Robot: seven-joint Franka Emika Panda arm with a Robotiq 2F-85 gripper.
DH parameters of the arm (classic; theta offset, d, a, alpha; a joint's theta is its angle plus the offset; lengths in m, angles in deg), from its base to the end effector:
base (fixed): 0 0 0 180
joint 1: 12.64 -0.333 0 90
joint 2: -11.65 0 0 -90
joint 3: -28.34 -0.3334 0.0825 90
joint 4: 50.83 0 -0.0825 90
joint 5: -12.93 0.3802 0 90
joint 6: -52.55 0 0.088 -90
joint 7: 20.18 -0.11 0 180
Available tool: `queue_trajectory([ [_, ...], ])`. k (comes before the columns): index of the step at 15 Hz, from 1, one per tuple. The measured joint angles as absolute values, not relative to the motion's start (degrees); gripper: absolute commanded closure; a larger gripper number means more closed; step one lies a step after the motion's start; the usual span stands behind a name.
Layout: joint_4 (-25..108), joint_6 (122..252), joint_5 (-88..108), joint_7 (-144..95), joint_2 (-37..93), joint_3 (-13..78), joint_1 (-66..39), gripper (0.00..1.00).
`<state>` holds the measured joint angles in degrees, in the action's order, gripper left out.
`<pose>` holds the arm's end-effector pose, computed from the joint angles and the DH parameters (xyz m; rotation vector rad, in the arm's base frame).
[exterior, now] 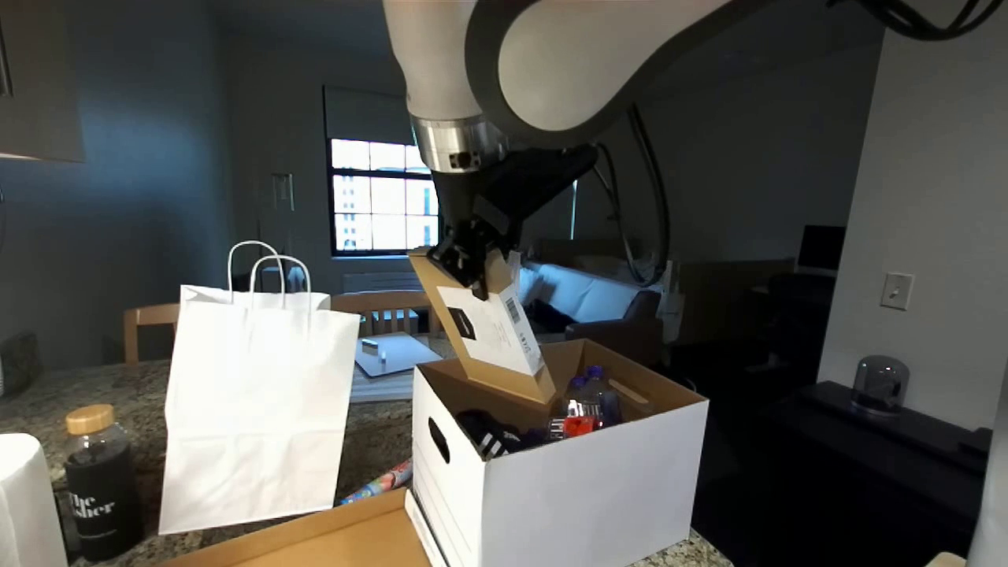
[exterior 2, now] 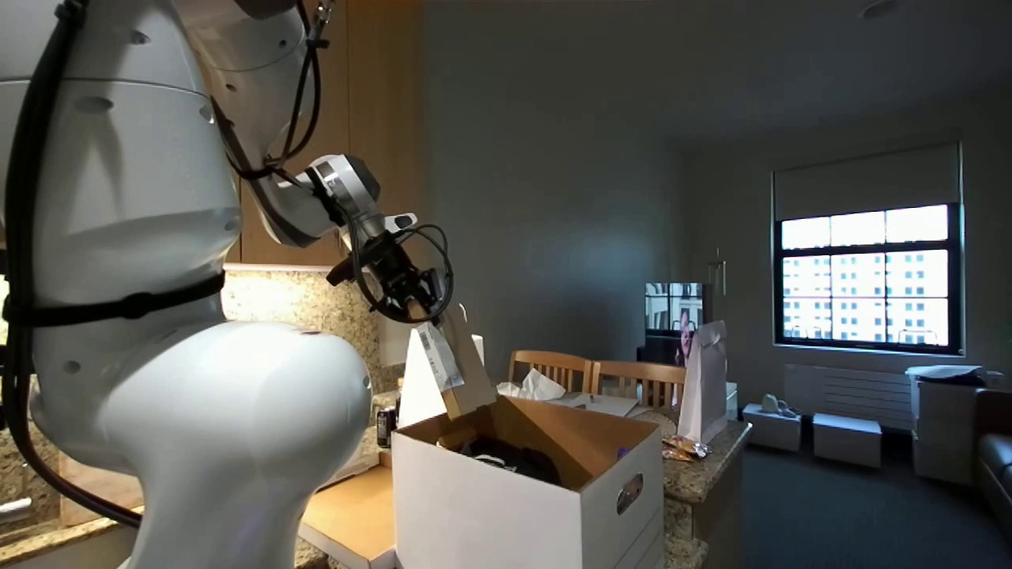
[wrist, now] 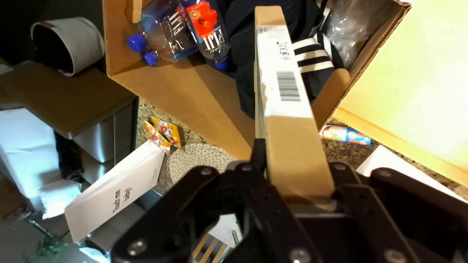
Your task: Remove the box and a water bottle from the big box and put them on the counter
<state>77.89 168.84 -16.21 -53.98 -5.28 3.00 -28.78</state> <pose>0.3618 0.2991 0.5054 2.6112 0.4496 0.5223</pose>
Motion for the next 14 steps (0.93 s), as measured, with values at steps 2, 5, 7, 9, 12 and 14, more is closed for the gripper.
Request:
queue_trajectory([
  [2, 77.1, 168.7, -18.1, -54.0, -5.1, 1.0, -28.9, 0.88],
  [5, 76.2, 168.7, -21.2, -54.0, -4.4, -1.0, -29.4, 0.88],
  [7, 75.8, 169.0, -22.1, -54.0, -4.1, -1.7, -30.2, 0.88],
  [9, 75.4, 169.7, -22.0, -53.0, -3.7, -1.8, -31.2, 0.88],
  [12, 74.2, 170.7, -21.9, -51.0, -1.9, -1.8, -32.4, 0.88],
  [14, 73.6, 171.8, -21.9, -50.7, -0.7, -1.9, -32.9, 0.88],
])
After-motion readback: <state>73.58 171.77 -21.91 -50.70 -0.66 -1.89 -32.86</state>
